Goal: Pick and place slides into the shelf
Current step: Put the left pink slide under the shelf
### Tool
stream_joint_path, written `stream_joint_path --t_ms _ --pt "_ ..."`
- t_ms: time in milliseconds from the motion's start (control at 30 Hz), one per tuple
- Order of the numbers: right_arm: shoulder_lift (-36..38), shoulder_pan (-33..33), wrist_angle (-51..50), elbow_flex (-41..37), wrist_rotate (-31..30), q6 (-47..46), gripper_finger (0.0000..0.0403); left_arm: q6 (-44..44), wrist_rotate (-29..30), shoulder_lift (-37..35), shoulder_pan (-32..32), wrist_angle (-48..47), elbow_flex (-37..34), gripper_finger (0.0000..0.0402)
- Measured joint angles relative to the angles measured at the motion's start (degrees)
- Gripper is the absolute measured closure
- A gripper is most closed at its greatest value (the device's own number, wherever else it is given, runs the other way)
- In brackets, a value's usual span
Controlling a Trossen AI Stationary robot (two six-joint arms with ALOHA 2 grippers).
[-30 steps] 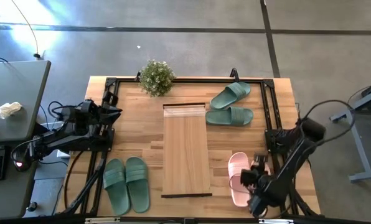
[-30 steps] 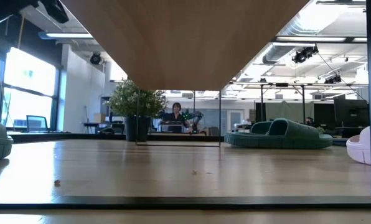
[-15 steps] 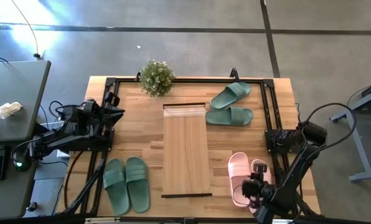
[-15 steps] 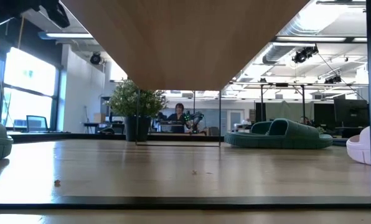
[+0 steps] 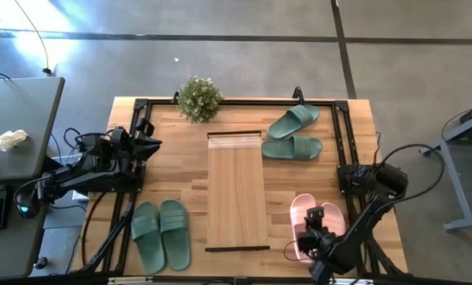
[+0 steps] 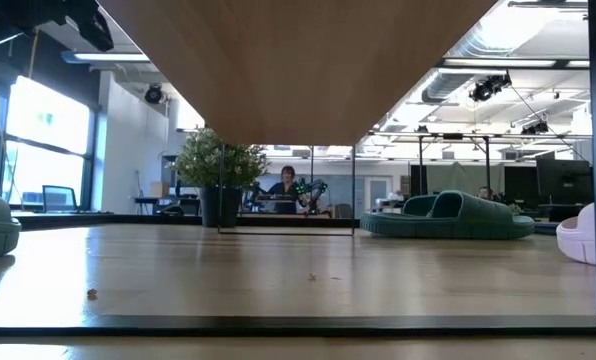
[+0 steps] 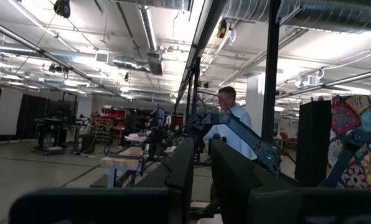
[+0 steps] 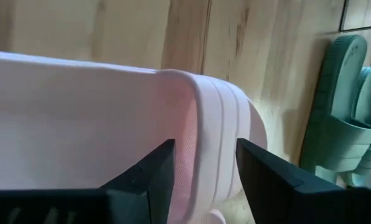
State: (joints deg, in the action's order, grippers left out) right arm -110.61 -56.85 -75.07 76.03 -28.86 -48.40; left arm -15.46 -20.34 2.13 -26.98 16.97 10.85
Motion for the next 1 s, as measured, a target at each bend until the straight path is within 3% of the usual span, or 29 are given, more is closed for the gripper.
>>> stream_joint_path --t_ms 333,667,867,1000 --pt "-6.26 1.57 -7.75 0.0 0.3 -6.04 0.0258 -0.02 0.0 0.0 0.0 -0.48 0.0 0.0355" --pt "-7.21 1.74 -7.81 0.0 0.99 -9.13 0.0395 -0.02 0.02 0.0 0.0 -0.48 0.0 0.0355" --pt "-7.19 1.89 -15.09 2.5 2.36 -13.52 0.0399 -0.02 0.04 0.0 0.0 -0.46 0.0 0.0355" --pt "-5.67 1.92 -14.91 6.41 2.69 -15.43 0.0401 -0.02 0.05 -0.02 0.0 -0.42 0.0 0.0355"
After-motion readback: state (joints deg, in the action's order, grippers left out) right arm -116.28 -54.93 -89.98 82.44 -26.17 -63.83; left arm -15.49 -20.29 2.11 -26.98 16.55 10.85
